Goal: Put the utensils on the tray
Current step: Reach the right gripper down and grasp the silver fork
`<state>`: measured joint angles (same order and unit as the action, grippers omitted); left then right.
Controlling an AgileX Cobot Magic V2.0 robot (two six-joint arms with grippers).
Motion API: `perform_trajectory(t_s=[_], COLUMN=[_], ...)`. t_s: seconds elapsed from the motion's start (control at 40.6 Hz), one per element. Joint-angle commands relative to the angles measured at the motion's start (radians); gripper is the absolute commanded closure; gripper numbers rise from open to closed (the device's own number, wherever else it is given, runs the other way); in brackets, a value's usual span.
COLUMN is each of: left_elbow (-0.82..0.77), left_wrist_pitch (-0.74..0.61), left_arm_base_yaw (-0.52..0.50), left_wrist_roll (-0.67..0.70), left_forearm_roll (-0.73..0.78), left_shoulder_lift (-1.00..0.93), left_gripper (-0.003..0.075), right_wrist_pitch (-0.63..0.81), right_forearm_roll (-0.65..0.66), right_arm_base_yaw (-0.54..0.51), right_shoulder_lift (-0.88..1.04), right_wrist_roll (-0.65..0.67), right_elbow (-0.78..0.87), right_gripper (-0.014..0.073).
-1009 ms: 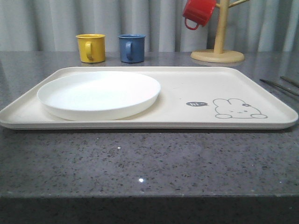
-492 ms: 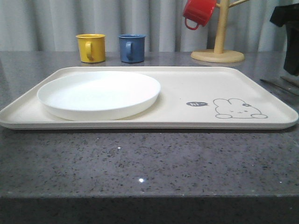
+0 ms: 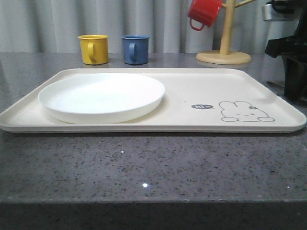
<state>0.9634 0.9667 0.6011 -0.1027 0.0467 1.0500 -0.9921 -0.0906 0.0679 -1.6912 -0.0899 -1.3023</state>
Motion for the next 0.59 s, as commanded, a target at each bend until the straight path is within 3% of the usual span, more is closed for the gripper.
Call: perform_trajectory(t_s=[0.0,0.418,0.566], left_elbow=[0.028,0.028,0.028], left_wrist_pitch=[-0.05,-0.05,-0.05], left_arm_base_yaw=[0.009,0.009,0.009], left_wrist_roll=[0.013,0.013,0.013], left_forearm_roll=[0.003,0.003,0.003], left_shoulder_lift=[-0.019,-0.019,-0.019], left_gripper=[0.0331,0.0331,0.0331], right_wrist_pitch=[0.013,0.006,-0.004], right_forearm_roll=[0.006,0.006,0.006], right_arm_base_yaw=[0.0,0.0,0.0], right_shoulder_lift=[0.04,0.039,0.039], right_wrist_roll=[-0.01,-0.01,-0.01], right_elbow=[-0.032,-0.032,-0.032], right_gripper=[0.0356,0.0393,0.0497])
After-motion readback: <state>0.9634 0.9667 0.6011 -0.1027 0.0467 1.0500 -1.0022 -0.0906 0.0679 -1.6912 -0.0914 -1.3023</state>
